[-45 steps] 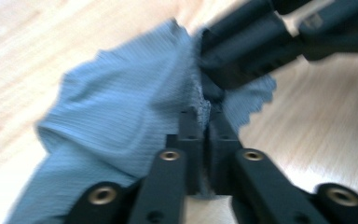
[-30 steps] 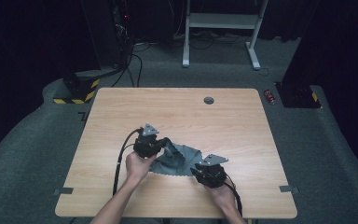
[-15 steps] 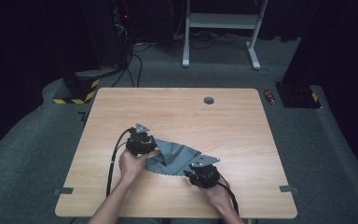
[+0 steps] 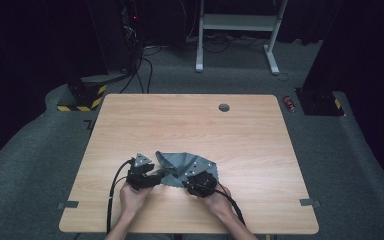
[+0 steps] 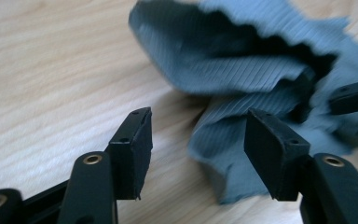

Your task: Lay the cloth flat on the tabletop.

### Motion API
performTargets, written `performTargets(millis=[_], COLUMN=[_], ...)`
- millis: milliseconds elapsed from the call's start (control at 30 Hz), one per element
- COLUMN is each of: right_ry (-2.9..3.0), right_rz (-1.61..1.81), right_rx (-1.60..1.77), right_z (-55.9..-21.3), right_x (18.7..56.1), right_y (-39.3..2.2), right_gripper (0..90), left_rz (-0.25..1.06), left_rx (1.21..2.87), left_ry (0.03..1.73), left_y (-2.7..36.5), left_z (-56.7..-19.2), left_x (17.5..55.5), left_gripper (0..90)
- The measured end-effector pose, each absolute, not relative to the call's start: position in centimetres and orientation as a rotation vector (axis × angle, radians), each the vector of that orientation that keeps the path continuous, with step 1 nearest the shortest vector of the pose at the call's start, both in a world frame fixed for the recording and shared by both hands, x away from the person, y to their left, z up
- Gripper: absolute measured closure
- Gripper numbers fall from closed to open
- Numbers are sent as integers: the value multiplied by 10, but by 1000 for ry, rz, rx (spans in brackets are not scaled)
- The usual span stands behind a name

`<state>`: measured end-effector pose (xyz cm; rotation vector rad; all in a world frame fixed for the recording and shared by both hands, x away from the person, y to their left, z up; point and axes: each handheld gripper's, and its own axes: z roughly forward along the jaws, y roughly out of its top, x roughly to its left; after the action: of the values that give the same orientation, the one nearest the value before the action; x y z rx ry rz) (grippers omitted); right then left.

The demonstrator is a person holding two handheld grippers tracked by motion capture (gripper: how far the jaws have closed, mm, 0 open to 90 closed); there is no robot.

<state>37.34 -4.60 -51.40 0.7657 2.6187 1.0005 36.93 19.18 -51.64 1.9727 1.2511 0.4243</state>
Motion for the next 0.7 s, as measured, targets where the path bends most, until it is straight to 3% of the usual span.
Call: performTargets(millis=[33,67,167,267,433,700], right_ry=[2619,2625,2624,2602,2561,2407], right_rz=[1000,983,951,963,1022,1060], right_rx=[766,758,728,727,792,961], right_z=[-514,-513,-511,-505,-490,-454], right_x=[373,375,375,377,386,431], right_y=[-46,-46,-45,-47,-57,-82], right_gripper=[763,841,881,886,886,887], left_rz=[424,439,481,556,557,563], left_rx=[1973,1977,1989,2004,2003,1999], left_ry=[1251,1262,1247,1213,1220,1228], left_y=[192,192,190,187,187,186], left_z=[-516,-521,-524,-527,-527,-527], left_x=[369,369,367,364,363,362], left_gripper=[412,411,407,405,401,395])
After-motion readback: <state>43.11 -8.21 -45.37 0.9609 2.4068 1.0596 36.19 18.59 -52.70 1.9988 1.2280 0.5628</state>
